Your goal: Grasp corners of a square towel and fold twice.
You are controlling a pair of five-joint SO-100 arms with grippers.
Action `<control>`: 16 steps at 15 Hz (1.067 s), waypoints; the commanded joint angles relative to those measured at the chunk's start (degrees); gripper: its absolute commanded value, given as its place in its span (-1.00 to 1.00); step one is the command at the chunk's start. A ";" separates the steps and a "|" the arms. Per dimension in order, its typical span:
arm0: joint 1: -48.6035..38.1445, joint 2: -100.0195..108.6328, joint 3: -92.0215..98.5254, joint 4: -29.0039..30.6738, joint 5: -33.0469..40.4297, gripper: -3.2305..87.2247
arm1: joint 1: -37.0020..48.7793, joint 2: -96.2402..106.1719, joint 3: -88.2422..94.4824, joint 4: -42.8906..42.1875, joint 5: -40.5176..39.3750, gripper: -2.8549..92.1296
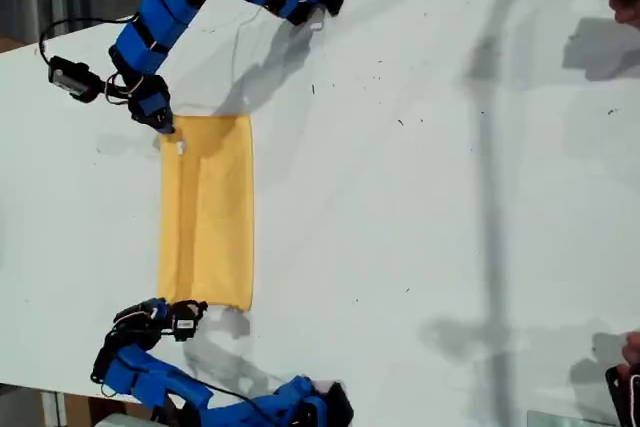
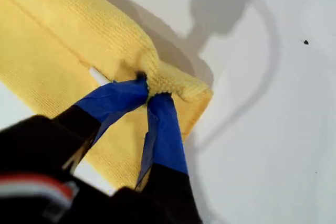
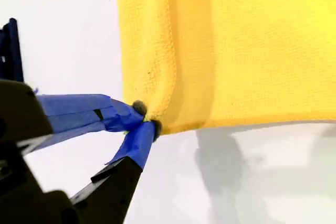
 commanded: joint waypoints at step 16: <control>12.04 9.93 21.71 5.45 -4.75 -0.94 | -8.88 14.06 18.19 4.13 -1.05 -0.94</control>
